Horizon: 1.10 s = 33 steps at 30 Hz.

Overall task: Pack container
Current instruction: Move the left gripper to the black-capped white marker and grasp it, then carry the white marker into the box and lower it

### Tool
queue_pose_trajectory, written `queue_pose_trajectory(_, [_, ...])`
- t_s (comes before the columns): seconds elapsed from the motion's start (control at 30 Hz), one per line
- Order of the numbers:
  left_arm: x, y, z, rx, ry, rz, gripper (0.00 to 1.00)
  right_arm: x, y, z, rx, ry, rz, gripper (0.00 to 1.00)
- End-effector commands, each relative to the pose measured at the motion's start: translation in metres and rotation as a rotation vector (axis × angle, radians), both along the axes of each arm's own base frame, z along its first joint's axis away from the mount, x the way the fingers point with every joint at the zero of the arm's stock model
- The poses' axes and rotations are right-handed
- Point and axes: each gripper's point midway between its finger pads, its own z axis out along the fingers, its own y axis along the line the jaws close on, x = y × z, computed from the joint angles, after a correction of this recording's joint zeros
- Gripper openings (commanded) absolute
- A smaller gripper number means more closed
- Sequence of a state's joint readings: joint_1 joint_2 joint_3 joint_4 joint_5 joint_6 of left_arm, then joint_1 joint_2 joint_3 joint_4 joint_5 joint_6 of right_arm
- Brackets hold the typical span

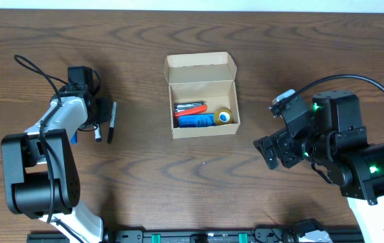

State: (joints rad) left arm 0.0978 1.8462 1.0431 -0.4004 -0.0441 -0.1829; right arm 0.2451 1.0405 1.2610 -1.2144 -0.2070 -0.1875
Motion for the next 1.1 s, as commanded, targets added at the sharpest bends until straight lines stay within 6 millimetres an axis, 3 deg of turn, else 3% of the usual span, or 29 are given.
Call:
queue_pose_trajectory(0.0, [-0.003,0.003,-0.009,0.001,0.031,0.006,0.26,0.0,0.0,0.001,0.01,0.004,-0.011,0.99])
queue_pose_trajectory(0.33, [0.0,-0.005,-0.006,-0.045,0.025,-0.007,0.06,0.0,0.0,0.001,0.01,0.004,-0.011,0.99])
queue_pose_trajectory(0.5, [0.012,-0.009,0.017,-0.07,0.012,-0.014,0.06,0.0,0.0,0.001,0.01,0.004,-0.011,0.99])
queue_pose_trajectory(0.63, [0.027,-0.009,0.056,-0.066,-0.027,-0.046,0.05,0.0,0.0,0.001,0.01,0.004,-0.011,0.99])
queue_pose_trajectory(0.73, [0.043,-0.024,0.093,-0.088,-0.106,-0.16,0.06,0.0,0.0,0.001,0.01,0.004,-0.011,0.99])
queue_pose_trajectory(0.9, [0.059,-0.071,0.165,-0.111,-0.292,-0.413,0.06,0.0,0.0,0.001,0.01,0.004,-0.011,0.99])
queue_pose_trajectory(1.07, [0.051,-0.136,0.205,-0.098,-0.409,-0.765,0.06,0.0,0.0,0.001,0.011,0.004,-0.011,0.99])
